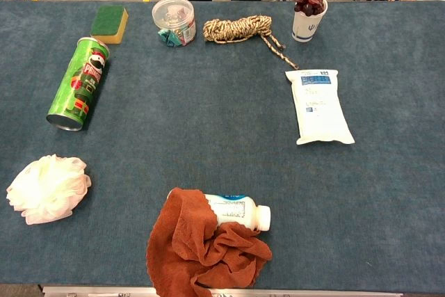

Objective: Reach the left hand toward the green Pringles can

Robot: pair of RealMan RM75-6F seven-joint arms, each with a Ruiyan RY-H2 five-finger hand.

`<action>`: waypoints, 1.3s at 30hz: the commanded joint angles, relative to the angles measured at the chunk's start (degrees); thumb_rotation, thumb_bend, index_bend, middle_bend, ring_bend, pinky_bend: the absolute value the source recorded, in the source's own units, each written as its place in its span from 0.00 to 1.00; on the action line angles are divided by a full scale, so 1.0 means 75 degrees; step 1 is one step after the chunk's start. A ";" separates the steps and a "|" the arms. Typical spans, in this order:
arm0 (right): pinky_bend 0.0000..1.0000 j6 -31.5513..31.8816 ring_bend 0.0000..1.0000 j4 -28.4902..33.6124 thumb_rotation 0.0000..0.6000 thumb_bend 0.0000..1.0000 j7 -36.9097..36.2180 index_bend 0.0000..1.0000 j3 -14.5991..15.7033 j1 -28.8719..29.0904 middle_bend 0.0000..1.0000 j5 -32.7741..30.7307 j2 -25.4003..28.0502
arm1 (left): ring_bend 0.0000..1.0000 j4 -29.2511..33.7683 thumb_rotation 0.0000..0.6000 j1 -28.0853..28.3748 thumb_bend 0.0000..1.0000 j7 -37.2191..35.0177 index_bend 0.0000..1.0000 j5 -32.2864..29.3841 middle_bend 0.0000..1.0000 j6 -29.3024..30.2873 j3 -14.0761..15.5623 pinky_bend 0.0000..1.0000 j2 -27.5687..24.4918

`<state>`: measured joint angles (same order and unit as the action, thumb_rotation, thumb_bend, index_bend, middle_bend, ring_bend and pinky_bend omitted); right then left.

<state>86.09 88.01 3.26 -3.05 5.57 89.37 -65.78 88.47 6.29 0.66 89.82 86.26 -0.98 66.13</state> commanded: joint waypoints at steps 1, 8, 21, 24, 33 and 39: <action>0.38 -0.0020 0.20 -0.0007 1.00 0.05 -0.0016 0.31 -0.0001 0.0009 0.21 -0.0007 0.0002 | 0.28 0.0002 1.00 0.0002 0.40 0.0026 0.24 -0.0027 0.17 -0.0023 -0.0002 0.39 -0.0005; 0.39 -0.0011 0.20 -0.0015 1.00 0.05 -0.0049 0.31 -0.0002 0.0021 0.21 0.0025 0.0005 | 0.28 0.0044 1.00 -0.0031 0.40 0.0080 0.24 0.0006 0.17 0.0029 0.0017 0.39 -0.0028; 0.39 -0.0123 0.20 -0.0101 1.00 0.05 -0.0131 0.31 -0.0024 0.0087 0.21 -0.0026 -0.0028 | 0.28 0.0097 1.00 -0.0065 0.40 0.0170 0.24 -0.0026 0.17 0.0062 0.0004 0.39 -0.0062; 0.39 -0.0158 0.20 -0.0129 1.00 0.05 -0.0151 0.31 -0.0031 0.0103 0.21 -0.0054 -0.0037 | 0.28 0.0087 1.00 -0.0069 0.40 0.0168 0.24 -0.0033 0.17 0.0070 -0.0004 0.39 -0.0055; 0.39 -0.0127 0.20 -0.0074 1.00 0.05 -0.0075 0.31 0.0001 0.0087 0.21 -0.0018 -0.0042 | 0.26 0.0145 1.00 -0.0103 0.40 0.0167 0.24 0.0062 0.17 0.0161 0.0018 0.39 -0.0061; 0.39 -0.0215 0.20 -0.0109 1.00 0.05 -0.0078 0.31 -0.0004 0.0114 0.21 -0.0082 -0.0057 | 0.25 0.0158 1.00 -0.0099 0.40 0.0157 0.24 0.0020 0.17 0.0128 0.0004 0.39 -0.0068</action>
<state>84.47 87.19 2.67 -3.09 6.42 88.76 -66.21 89.64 5.54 1.83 89.97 87.24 -0.94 65.63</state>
